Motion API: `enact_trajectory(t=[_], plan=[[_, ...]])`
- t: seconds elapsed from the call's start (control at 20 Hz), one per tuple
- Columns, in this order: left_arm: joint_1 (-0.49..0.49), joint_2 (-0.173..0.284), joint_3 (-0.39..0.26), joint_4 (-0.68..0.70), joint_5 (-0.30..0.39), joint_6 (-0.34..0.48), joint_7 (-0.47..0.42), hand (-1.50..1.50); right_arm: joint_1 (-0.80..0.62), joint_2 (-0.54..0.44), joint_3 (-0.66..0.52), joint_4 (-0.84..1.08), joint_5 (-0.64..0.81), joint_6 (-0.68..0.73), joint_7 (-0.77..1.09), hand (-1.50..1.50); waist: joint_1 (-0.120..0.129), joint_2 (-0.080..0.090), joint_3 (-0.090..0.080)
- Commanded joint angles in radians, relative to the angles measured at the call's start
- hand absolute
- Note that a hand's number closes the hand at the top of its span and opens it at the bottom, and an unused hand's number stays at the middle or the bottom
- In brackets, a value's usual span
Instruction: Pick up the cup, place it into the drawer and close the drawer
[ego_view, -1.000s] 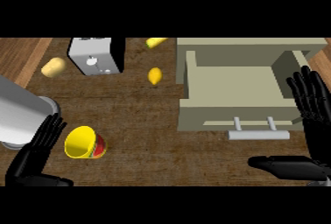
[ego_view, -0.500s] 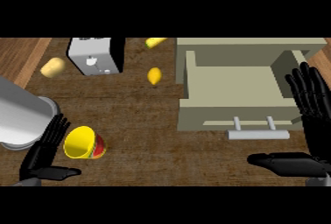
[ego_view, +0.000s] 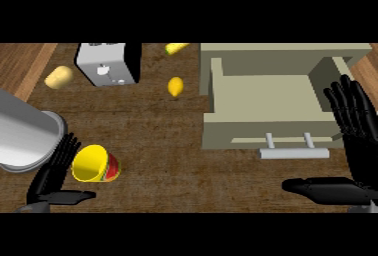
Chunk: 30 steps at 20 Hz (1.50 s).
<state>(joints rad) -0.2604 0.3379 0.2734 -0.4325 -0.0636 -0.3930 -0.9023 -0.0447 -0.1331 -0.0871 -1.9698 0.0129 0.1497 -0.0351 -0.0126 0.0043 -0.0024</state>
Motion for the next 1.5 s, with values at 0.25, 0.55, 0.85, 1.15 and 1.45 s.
enact_trajectory(t=[0.25, 0.55, 0.85, 1.15, 1.45], plan=[[-0.105, 0.001, -0.013, 0.124, -0.02, -0.067, -0.153, -1.5, -0.001, -0.019, -0.03, -0.008, -0.05, 0.031, 0.022, -1.5, -0.01, 0.002, -0.001], [-0.096, -0.04, -0.033, 0.148, -0.027, -0.09, -0.194, -1.5, 0.012, 0.031, 0.033, 0.06, 0.036, 0.002, -0.074, -1.5, -0.001, 0.003, -0.001], [-0.102, -0.047, -0.031, 0.174, -0.013, -0.141, -0.218, -1.5, -0.001, 0.02, 0.026, 0.017, 0.007, 0.009, 0.001, -1.5, -0.013, 0.005, -0.003], [-0.14, -0.081, -0.049, 0.155, 0.002, -0.2, -0.178, -1.5, -0.046, 0.01, 0.003, 0.004, -0.022, 0.005, 0.051, -1.5, -0.011, 0.004, -0.002], [-0.164, -0.113, -0.057, 0.109, 0.042, -0.302, -0.145, 1.5, -0.057, 0.004, -0.004, 0.075, -0.013, 0.016, 0.011, -1.5, 0.005, 0.003, -0.001]])
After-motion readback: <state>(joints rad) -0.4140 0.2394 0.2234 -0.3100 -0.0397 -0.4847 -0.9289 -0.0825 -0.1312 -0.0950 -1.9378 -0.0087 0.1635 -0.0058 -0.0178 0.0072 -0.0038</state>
